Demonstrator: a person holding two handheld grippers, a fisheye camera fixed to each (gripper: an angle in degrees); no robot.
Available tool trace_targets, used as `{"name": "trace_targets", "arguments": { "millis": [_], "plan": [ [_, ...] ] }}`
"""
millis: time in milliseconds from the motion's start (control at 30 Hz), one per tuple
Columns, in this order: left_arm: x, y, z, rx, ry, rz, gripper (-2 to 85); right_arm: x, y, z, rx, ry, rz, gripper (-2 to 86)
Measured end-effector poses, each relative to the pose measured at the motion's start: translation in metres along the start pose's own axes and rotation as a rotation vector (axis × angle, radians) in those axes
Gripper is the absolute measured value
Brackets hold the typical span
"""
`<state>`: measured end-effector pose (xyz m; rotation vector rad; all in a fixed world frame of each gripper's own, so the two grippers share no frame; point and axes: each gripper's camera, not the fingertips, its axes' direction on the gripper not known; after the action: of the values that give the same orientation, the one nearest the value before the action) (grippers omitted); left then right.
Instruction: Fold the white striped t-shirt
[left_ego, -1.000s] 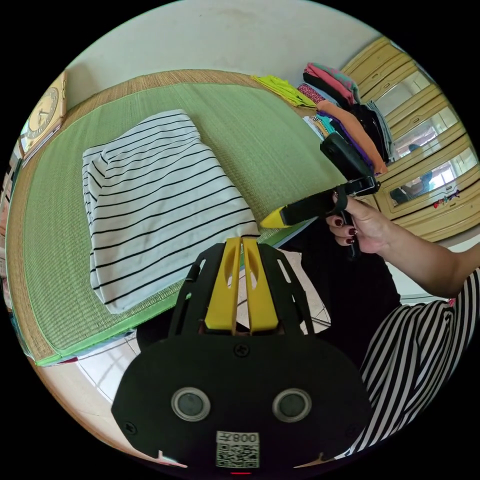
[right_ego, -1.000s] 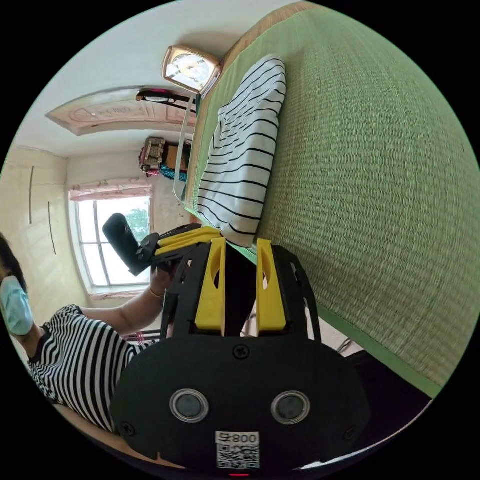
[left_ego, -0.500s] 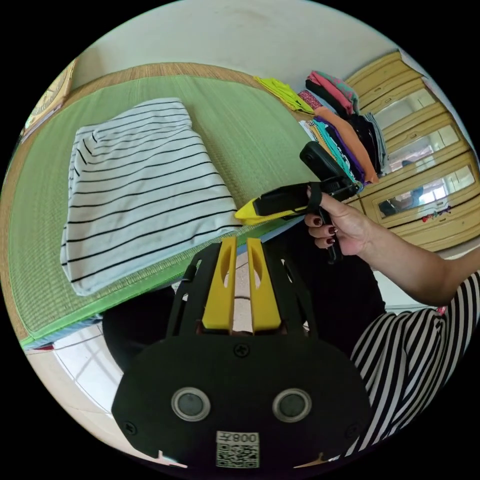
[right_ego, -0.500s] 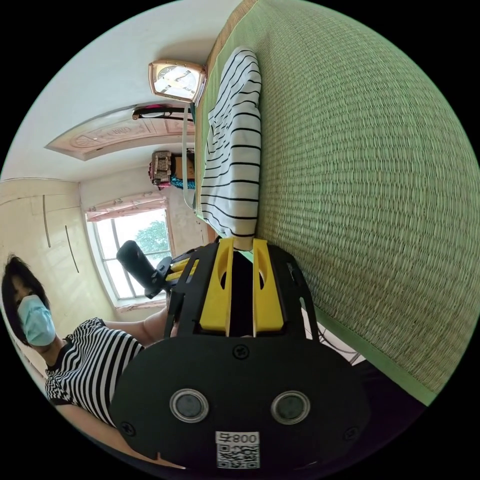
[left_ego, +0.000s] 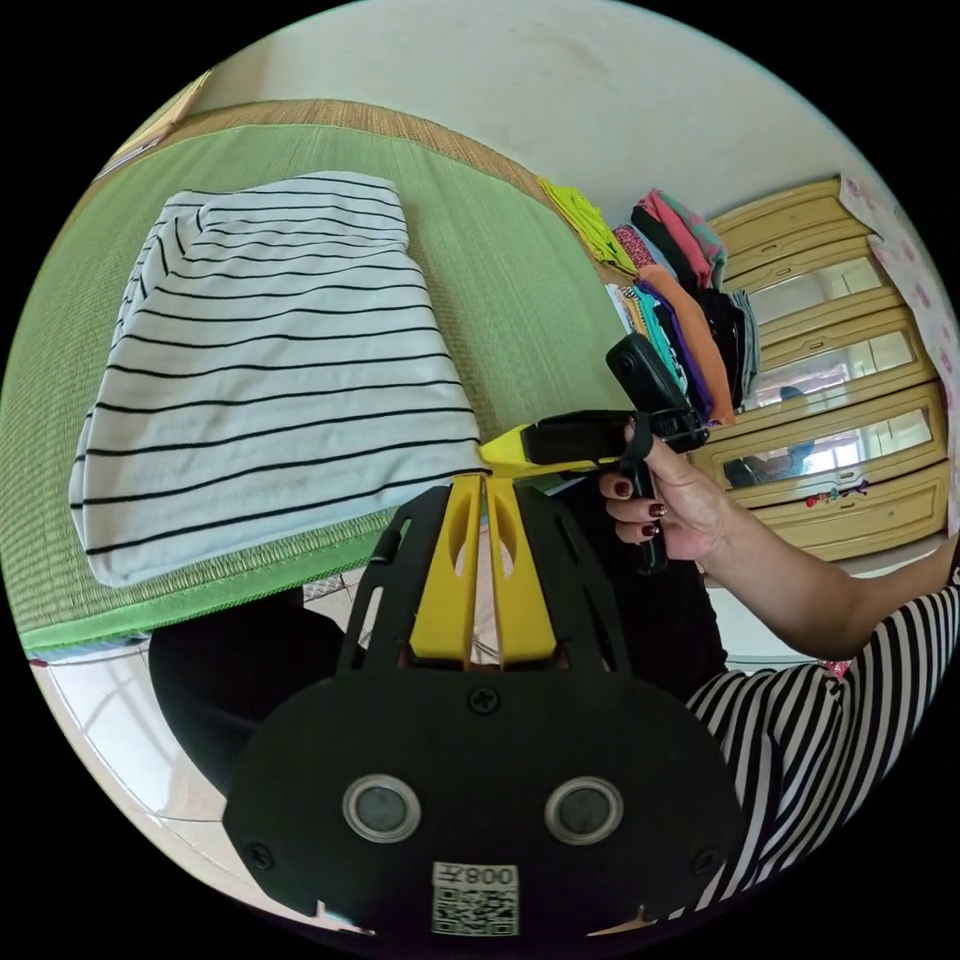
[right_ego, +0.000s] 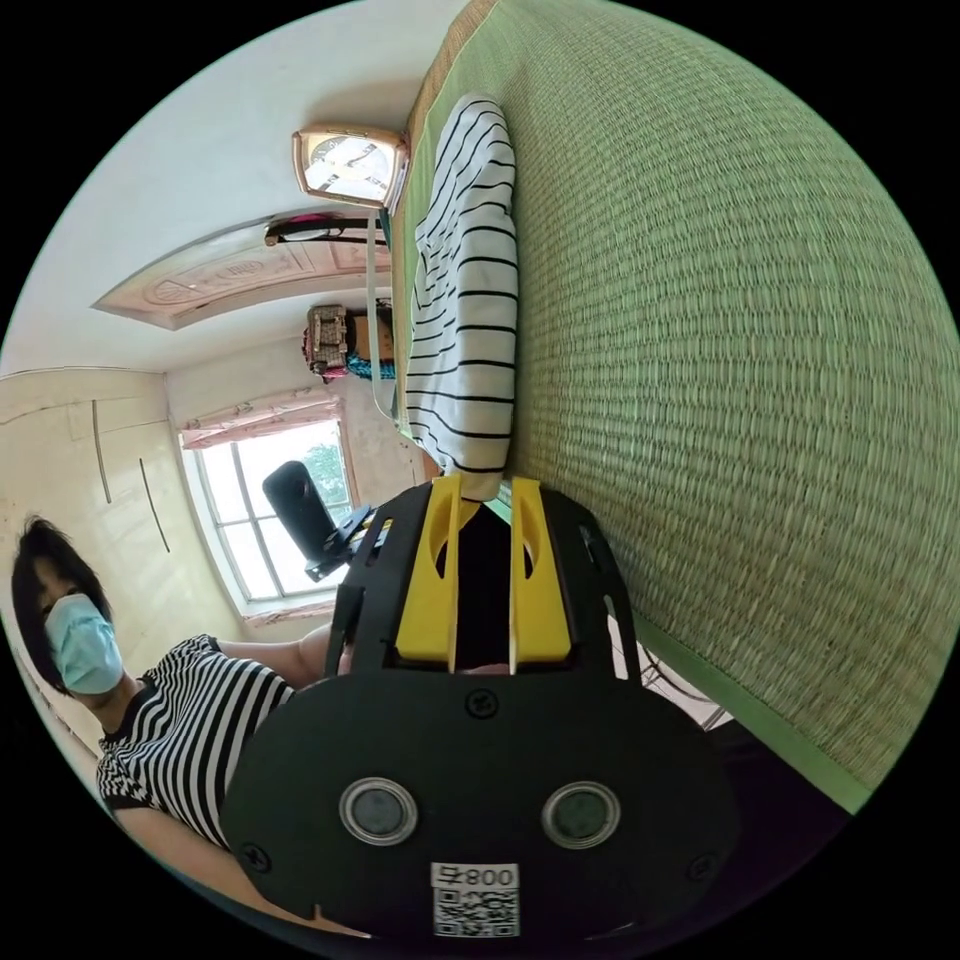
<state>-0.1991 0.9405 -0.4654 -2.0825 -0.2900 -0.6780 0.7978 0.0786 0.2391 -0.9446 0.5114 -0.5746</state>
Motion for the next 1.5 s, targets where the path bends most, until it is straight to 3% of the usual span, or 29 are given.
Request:
{"name": "trace_targets", "arguments": {
  "millis": [700, 1000, 1200, 1367, 1500],
  "plan": [
    [-0.036, -0.014, -0.048, 0.012, 0.025, 0.036, 0.3, 0.004, 0.010, 0.028, 0.054, -0.162, 0.056, 8.6],
    [-0.064, -0.009, -0.092, 0.046, 0.096, 0.002, 0.9, -0.016, 0.002, 0.051, 0.062, -0.160, 0.052, 4.0],
    [-0.139, 0.035, -0.154, 0.241, 0.303, -0.317, 4.3, -0.040, -0.001, 0.056, 0.073, -0.204, 0.043, 3.0],
    [-0.201, 0.068, -0.151, 0.409, 0.671, -0.693, 9.8, -0.079, -0.012, 0.069, 0.060, -0.246, 0.024, 2.5],
    [-0.216, 0.081, -0.150, 0.541, 0.787, -0.802, 10.4, -0.108, -0.021, 0.076, 0.050, -0.223, -0.001, 2.4]
  ]
}}
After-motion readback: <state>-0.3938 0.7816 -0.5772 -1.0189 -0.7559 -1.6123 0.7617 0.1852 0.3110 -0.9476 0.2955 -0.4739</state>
